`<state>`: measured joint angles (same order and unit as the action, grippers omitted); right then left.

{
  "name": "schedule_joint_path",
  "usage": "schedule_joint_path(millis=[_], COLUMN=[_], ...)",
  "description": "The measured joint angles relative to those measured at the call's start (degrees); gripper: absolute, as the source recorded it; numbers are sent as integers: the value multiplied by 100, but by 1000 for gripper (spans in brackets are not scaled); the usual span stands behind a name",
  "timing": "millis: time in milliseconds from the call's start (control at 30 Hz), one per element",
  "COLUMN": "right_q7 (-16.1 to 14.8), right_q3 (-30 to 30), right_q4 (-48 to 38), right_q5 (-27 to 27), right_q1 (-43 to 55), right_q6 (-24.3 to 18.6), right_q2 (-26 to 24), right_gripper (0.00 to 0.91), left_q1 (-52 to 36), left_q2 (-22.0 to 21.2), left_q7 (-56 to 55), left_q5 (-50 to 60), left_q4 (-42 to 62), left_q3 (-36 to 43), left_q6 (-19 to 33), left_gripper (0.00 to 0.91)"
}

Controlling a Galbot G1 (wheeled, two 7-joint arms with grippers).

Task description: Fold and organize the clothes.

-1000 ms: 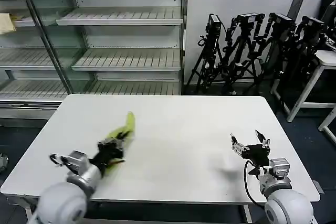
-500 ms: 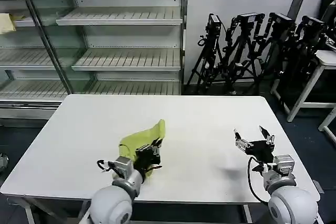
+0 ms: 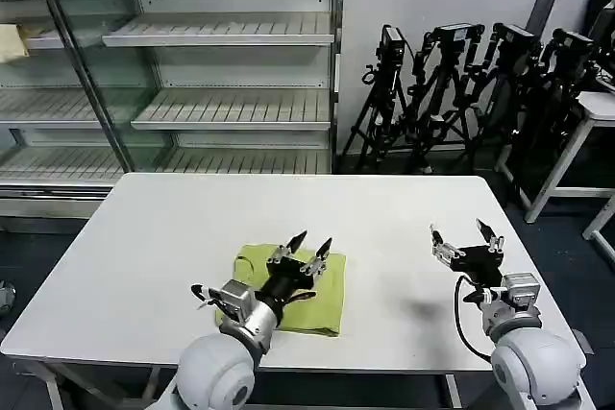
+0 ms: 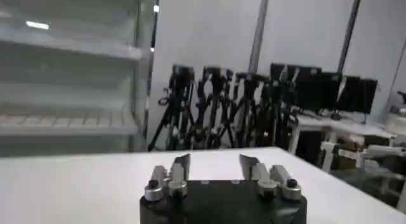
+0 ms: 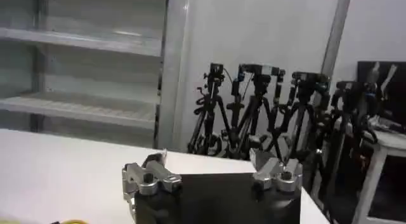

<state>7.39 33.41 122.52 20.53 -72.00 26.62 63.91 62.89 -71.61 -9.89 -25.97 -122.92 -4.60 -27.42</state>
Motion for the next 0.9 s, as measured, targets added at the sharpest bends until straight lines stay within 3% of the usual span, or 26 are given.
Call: schedule_joint_path(millis=[400, 900], right_q7=[-15, -10], right_q3=[-538, -1191], right_q4=[-328, -599], right_q5=[-331, -647], right_q1=[437, 716], right_q6=[-228, -388], right_q2=[283, 587], right_gripper=[907, 907], left_q1=[333, 760], left_q2=[495, 819], left_q7=[1146, 1700], left_q5=[866, 996], left_q4=[601, 963], left_q3=[-1717, -3132], left_q6=[1129, 1691], left_gripper=[907, 907])
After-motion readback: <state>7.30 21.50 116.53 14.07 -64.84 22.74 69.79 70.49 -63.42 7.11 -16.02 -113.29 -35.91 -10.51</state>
